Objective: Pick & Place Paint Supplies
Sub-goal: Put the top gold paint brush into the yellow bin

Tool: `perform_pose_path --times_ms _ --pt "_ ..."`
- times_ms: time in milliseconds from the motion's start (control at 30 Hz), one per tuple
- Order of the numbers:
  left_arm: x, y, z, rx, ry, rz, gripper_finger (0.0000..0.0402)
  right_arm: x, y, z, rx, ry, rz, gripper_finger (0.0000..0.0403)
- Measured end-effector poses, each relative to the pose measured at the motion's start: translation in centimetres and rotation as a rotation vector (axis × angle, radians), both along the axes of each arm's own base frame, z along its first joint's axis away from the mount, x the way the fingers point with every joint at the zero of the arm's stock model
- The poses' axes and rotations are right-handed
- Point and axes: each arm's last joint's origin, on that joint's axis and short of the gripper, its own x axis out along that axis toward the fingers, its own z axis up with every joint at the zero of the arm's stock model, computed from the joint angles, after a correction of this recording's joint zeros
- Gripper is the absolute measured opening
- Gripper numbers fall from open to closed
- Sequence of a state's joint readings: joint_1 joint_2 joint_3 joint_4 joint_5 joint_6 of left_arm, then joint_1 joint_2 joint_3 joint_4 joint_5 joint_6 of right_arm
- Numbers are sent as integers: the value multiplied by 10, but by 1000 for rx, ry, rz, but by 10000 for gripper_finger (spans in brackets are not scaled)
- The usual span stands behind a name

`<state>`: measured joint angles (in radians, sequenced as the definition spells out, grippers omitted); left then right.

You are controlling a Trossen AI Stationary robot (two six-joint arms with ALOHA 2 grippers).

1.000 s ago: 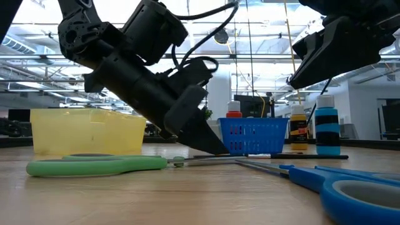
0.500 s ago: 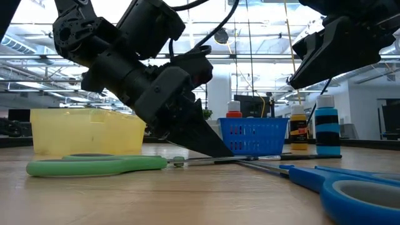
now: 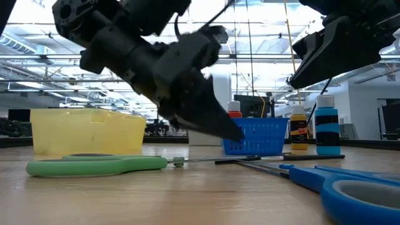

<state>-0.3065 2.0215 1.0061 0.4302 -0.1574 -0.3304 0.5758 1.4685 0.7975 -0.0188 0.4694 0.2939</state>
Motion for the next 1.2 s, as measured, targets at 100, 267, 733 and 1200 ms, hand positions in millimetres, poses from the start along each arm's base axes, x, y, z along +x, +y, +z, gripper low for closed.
perform_pose_path --times_ms 100,267,733,1200 --pt "6 -2 -6 37 52 19 8 0 0 0 1 -1 0 18" --pt "9 2 -8 69 104 86 12 0 0 0 3 -4 0 18" --pt "2 7 -15 90 228 108 13 -2 -1 -2 -13 29 -3 20" --pt "1 8 -19 108 241 96 7 -25 -16 -35 -92 188 -28 121"
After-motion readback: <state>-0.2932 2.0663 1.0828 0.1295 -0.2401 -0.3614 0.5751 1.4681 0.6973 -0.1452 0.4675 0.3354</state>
